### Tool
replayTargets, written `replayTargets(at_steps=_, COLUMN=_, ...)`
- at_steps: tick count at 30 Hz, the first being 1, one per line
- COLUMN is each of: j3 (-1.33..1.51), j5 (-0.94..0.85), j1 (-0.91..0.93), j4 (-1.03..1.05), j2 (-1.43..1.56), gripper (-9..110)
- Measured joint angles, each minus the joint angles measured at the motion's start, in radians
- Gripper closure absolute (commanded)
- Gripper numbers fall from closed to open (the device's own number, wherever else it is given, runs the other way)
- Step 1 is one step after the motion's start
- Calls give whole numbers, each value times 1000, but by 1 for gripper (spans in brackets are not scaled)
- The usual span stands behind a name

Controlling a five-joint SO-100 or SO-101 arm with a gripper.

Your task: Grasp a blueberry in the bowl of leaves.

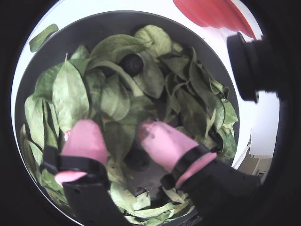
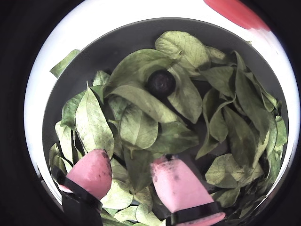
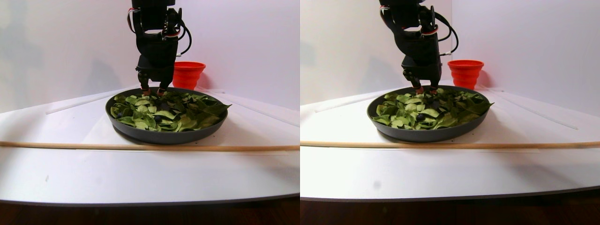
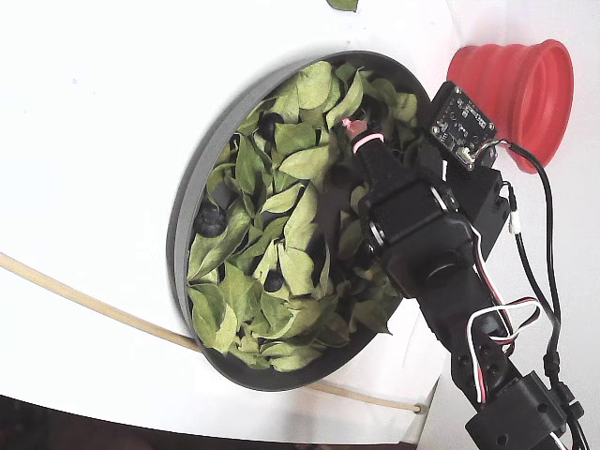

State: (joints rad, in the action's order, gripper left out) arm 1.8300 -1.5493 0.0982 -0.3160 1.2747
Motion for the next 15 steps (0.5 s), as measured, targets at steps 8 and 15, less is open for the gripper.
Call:
replayTargets(at_steps=8, j3=0, j5=-25, j1=12, j4=0, j2=0, gripper=84)
replayTargets(at_steps=15, j3=5, j5=-35, j1=18, j4=0, j2=0, gripper=84)
